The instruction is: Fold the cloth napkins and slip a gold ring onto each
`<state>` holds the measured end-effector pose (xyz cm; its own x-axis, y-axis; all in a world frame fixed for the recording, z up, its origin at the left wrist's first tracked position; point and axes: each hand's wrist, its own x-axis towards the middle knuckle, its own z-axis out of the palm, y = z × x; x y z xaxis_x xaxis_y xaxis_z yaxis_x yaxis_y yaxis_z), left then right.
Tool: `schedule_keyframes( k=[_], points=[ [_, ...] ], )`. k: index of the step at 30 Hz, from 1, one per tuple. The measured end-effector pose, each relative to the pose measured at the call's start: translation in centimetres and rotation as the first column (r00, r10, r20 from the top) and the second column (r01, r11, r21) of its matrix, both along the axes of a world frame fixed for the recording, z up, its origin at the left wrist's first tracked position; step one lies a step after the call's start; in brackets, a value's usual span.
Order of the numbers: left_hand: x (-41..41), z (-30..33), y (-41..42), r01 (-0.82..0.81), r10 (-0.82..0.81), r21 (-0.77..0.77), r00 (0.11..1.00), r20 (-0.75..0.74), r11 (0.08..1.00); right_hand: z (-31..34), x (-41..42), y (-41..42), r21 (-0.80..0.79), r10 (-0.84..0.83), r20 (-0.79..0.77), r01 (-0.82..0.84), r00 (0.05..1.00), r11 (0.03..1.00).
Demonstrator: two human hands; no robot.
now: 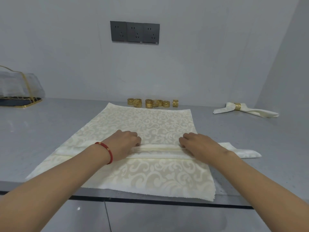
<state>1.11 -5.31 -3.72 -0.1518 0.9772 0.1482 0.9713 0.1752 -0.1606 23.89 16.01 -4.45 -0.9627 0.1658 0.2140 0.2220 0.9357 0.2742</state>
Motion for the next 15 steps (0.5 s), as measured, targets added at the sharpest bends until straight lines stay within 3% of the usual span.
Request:
schedule_keyframes(
  k=[3,6,8,10,12,15],
  points=[
    [-0.5,-0.4,-0.5,-0.112,0.072,0.102,0.940,0.334,0.988,0.4,0.1,1.1,-0.257,-0.087,-0.021,0.079,0.996,0.963],
    [-0.6,-1.1,-0.4,-0.161,0.092,0.126,0.896,0.434,0.979,-0.1,0.4,1.1,-0.326,-0.135,-0.054,0.110,0.989,0.939],
    [-0.4,-1.2,-0.3,-0.167,0.114,0.123,0.928,0.356,0.978,-0.4,0.4,1.0,-0.259,-0.127,-0.039,0.113,0.991,0.959],
    [0.2,-1.1,-0.4,-0.139,0.118,0.155,0.983,0.139,0.978,-0.3,0.6,0.5,-0.127,-0.116,-0.064,0.108,0.991,0.986],
    [1.0,-1.0,-1.0,-0.041,0.047,0.189,0.999,-0.023,0.981,-0.8,0.9,-0.1,0.056,-0.015,-0.098,0.021,0.995,0.998],
    [1.5,-1.2,-2.0,0.101,-0.073,0.171,0.984,-0.160,0.980,-1.4,1.9,-0.9,0.172,0.047,-0.069,-0.035,0.996,0.984]
  ],
)
